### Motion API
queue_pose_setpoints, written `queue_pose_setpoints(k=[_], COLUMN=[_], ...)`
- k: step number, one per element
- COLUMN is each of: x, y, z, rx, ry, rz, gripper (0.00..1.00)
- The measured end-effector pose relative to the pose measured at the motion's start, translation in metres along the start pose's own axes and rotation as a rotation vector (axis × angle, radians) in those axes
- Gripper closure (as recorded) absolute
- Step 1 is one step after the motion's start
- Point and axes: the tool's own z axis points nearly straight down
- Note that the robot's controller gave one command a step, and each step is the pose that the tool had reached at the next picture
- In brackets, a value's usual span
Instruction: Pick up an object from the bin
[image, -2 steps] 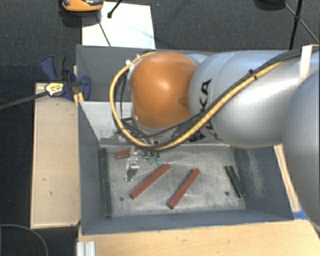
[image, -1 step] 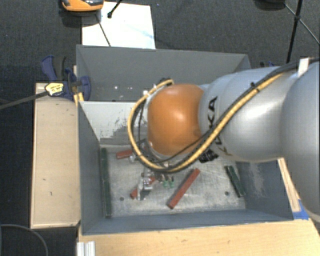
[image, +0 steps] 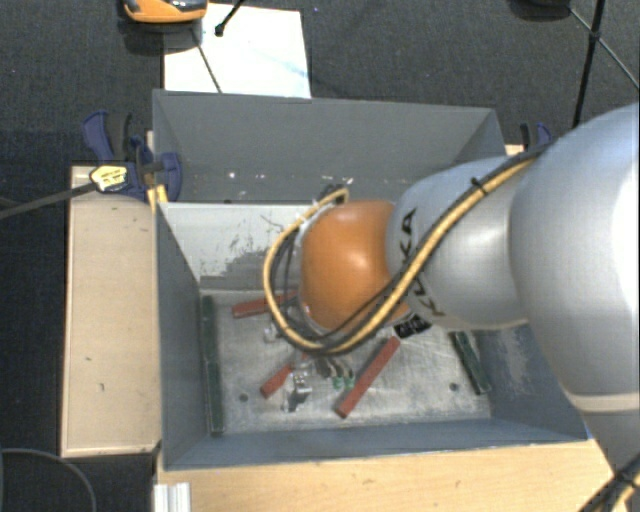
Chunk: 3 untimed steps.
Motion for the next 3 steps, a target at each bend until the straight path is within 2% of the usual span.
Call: queue_pose_setpoints(k=[1,2,3], x=[-0.011,-0.011,-0.034], y=[-0.007,-0.007,-0.056], z=[0.038,0.038,-0.099], rx=[-0.004,-0.004,0.001], ry=[-0.006,-0.006,0.004], rz=[0.063,0.066,-0.066], gripper=[1.00,1.00,1.00])
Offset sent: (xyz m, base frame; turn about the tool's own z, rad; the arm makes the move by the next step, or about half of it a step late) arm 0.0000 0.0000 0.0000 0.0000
